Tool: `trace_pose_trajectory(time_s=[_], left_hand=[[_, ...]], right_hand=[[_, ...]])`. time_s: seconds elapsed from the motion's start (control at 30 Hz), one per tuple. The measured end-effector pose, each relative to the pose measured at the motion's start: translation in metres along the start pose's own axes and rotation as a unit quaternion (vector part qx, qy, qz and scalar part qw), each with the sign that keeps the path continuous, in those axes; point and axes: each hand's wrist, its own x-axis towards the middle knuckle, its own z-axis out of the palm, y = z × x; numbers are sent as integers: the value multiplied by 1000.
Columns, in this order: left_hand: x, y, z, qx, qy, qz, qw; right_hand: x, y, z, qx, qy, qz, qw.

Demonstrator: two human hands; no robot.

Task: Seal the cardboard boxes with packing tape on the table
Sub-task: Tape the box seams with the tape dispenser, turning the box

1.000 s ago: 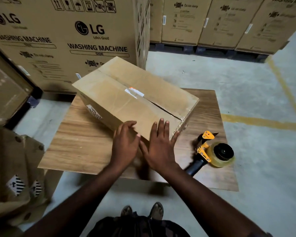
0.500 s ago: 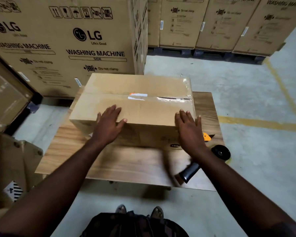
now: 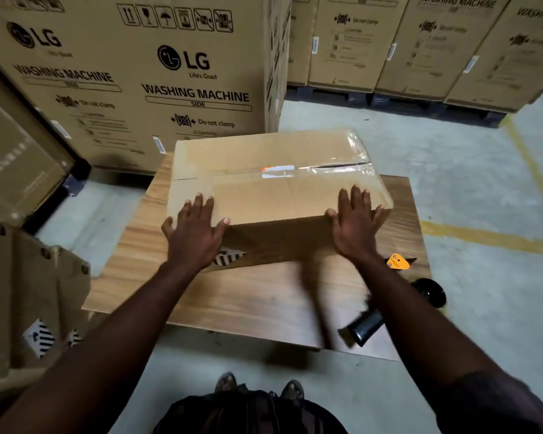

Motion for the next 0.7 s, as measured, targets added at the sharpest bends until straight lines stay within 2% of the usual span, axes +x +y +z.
trace_pose_trajectory(time_s=[0.13,0.23,0.37,0.47,0.6,0.7], left_hand=[[-27,9,-2,-25,-12,52,998],[-20,-9,-9,-74,-22,55,996],[-14,-32,-6,-126,-63,50,989],[-21,-25,1,-147,-40,52,987],[-39,6,2,-121,-76,30,989],[-66,41,0,-110,-130,91,981]], right_hand=[[51,5,-7,14,-15,50,999],[57,-36,-3,27,-37,89,995],[0,-128,27,105,-93,54,989],[-26,-165,46,124,-96,39,987],[-8,-149,42,132,-73,42,988],[20,-104,31,101,-54,-4,993]])
